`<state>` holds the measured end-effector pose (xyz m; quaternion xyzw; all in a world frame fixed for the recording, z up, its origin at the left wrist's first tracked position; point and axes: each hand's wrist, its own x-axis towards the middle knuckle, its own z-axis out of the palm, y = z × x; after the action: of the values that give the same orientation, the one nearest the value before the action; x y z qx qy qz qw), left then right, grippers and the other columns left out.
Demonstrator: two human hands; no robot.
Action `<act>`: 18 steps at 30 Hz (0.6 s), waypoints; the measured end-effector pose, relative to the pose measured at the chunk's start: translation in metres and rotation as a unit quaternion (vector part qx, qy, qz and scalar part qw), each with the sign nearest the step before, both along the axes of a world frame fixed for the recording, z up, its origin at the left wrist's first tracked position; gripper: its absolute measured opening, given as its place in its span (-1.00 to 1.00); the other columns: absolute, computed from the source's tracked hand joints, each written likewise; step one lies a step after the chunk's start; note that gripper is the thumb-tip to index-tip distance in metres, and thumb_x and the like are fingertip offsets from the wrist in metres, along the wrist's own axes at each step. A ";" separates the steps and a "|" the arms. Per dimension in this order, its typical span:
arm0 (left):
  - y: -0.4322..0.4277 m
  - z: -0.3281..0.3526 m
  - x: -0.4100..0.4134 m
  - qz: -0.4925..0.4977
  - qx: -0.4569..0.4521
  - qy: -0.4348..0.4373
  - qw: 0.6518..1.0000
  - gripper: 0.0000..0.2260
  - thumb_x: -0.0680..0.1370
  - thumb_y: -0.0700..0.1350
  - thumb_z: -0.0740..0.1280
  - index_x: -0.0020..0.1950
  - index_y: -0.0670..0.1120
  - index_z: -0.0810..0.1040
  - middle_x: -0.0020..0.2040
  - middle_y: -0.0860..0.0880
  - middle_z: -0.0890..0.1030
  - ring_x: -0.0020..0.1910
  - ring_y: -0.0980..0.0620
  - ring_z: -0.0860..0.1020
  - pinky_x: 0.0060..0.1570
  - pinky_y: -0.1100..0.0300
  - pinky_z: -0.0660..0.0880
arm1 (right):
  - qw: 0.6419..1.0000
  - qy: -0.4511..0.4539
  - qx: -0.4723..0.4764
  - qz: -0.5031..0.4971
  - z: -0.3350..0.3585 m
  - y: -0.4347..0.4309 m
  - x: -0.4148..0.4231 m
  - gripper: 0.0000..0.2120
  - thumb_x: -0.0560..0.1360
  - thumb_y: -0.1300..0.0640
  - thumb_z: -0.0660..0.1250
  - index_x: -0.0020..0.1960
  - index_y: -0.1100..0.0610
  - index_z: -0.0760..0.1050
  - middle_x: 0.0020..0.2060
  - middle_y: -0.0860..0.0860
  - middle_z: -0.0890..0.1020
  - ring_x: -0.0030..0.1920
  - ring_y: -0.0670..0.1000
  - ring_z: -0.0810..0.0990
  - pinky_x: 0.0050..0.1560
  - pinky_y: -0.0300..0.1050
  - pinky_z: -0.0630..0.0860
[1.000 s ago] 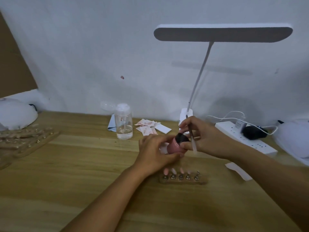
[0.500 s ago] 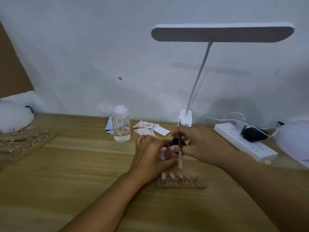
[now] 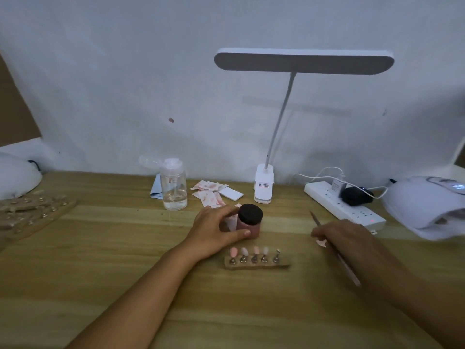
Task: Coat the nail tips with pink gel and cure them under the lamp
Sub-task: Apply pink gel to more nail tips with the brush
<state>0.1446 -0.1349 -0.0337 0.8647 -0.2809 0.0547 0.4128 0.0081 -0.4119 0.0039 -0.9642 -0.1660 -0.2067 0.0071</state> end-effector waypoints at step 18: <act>0.027 -0.009 -0.006 0.084 0.015 -0.044 0.995 -0.60 0.47 0.06 0.48 0.28 0.03 0.57 0.15 0.09 0.60 0.13 0.12 0.54 0.15 0.10 0.52 | 0.985 0.101 0.115 -0.074 -0.012 0.073 -0.002 -0.73 0.55 -0.18 0.23 0.21 -0.16 0.49 0.15 -0.20 0.46 0.22 -0.13 0.35 0.25 -0.08 0.23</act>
<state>0.1388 -0.1078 -0.0423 0.8880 -0.2256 0.1229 0.3814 0.0064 -0.3385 -0.0083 -0.9825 -0.0679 -0.1259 0.1192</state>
